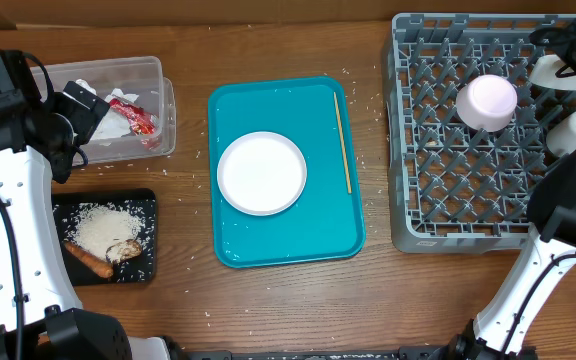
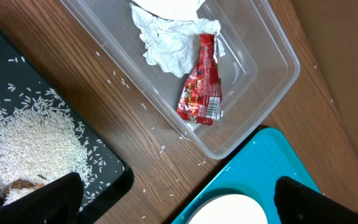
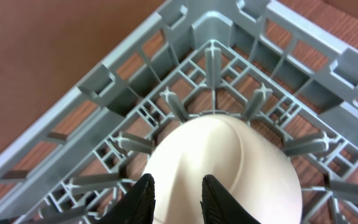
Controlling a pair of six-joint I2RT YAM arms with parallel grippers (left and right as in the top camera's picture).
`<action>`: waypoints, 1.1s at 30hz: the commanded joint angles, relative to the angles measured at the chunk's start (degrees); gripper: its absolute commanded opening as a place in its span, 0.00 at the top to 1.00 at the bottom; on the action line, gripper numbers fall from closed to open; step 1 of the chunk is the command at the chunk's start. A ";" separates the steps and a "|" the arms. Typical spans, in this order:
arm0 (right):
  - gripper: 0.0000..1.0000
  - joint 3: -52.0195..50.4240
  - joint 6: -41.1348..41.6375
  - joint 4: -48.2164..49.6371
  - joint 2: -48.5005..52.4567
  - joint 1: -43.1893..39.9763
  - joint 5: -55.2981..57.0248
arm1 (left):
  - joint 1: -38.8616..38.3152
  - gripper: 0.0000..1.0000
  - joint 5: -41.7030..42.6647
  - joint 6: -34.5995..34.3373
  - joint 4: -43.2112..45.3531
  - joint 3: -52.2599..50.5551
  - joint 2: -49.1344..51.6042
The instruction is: Sort waste into correct bins and load items into the dishwasher
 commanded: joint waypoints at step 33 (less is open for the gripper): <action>0.35 2.36 -1.73 -18.12 -23.15 6.80 -19.23 | -0.02 0.00 -0.42 -0.35 0.09 1.05 -0.76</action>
